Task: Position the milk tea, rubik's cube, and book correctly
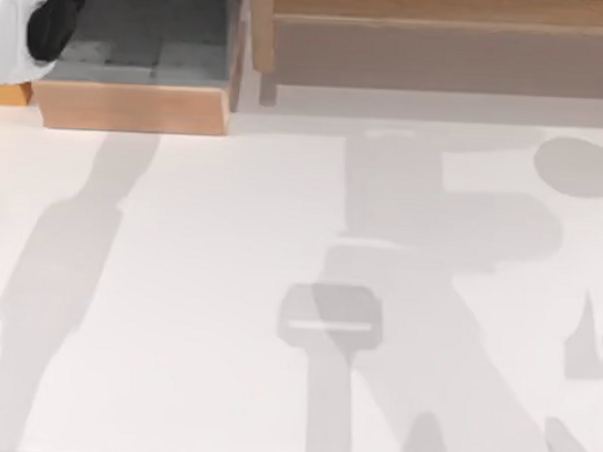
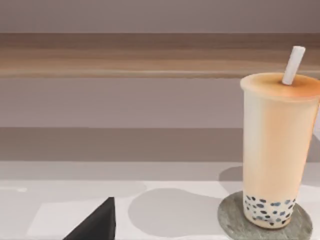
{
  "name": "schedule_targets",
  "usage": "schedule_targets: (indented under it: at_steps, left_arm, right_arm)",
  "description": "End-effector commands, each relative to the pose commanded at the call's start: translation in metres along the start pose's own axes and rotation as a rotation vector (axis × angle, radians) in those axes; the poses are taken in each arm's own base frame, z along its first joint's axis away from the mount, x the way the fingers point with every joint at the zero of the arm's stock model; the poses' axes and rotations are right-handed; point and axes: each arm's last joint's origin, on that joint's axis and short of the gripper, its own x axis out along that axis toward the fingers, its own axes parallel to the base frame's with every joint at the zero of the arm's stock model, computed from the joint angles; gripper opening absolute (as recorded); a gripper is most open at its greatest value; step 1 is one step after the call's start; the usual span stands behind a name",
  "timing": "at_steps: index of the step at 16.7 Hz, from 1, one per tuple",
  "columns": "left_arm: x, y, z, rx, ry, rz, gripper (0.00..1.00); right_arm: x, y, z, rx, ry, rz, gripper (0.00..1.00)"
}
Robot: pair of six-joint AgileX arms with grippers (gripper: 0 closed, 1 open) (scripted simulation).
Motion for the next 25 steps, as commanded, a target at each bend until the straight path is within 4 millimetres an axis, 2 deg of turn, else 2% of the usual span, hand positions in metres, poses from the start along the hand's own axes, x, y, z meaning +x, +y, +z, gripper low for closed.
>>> schedule_targets:
  at_steps: [2, 15, 25]
  left_arm:
    - [0.0000, 0.0000, 0.0000, 0.000, 0.000, 0.000, 1.00]
    - [0.0000, 0.0000, 0.0000, 0.000, 0.000, 0.000, 0.02]
    - [-0.0011, -0.0009, 0.0014, 0.001, -0.001, -0.002, 0.00]
  right_arm:
    - [0.0000, 0.0000, 0.0000, 0.000, 0.000, 0.000, 1.00]
    - [0.0000, 0.0000, 0.0000, 0.000, 0.000, 0.000, 1.00]
    - [0.0000, 0.0000, 0.0000, 0.000, 0.000, 0.000, 1.00]
